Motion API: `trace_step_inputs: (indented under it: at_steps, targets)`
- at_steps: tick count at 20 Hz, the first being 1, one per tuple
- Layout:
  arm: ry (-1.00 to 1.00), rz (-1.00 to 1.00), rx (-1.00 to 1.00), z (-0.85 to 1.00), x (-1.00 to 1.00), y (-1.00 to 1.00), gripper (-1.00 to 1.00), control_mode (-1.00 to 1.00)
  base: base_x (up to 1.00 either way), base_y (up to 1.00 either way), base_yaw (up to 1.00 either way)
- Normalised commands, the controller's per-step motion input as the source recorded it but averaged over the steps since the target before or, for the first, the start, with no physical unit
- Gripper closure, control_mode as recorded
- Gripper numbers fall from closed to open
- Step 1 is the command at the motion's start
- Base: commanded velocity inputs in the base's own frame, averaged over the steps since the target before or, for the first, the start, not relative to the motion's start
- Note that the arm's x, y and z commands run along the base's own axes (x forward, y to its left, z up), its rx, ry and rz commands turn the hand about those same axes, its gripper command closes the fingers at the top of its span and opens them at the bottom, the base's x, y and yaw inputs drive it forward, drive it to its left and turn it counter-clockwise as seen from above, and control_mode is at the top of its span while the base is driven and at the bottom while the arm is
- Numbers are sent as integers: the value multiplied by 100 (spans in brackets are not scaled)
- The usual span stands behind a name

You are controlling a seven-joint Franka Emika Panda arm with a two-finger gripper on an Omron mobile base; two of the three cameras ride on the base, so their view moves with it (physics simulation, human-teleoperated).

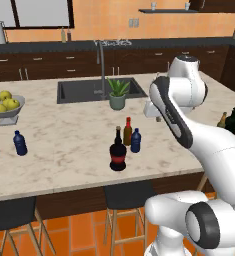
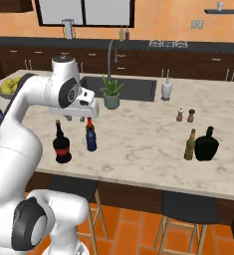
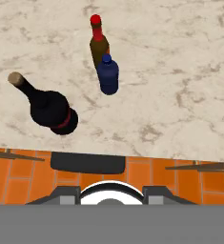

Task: Move the plastic bottles in the middle to the plastics group, and the glass bottles in the middle to the glass group.

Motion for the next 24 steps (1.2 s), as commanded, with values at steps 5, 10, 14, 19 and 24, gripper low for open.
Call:
trace_step_inputs:
  at_steps: [5, 10, 14, 19, 24]
  targets:
    - [-5, 0, -3, 2, -24, 32, -100, -100, 0, 0, 0]
    - [-4, 0, -4, -2, -51, 56, -100, -100, 0, 0, 0]
    - [0, 0, -1, -7, -4, 91, -100, -100, 0, 0, 0]
    - [-12, -3, 0, -2, 26, 65, -100, -100, 0, 0, 0]
    - [-10, -8, 1, -10, 63, 0, -100, -100, 0, 0, 0]
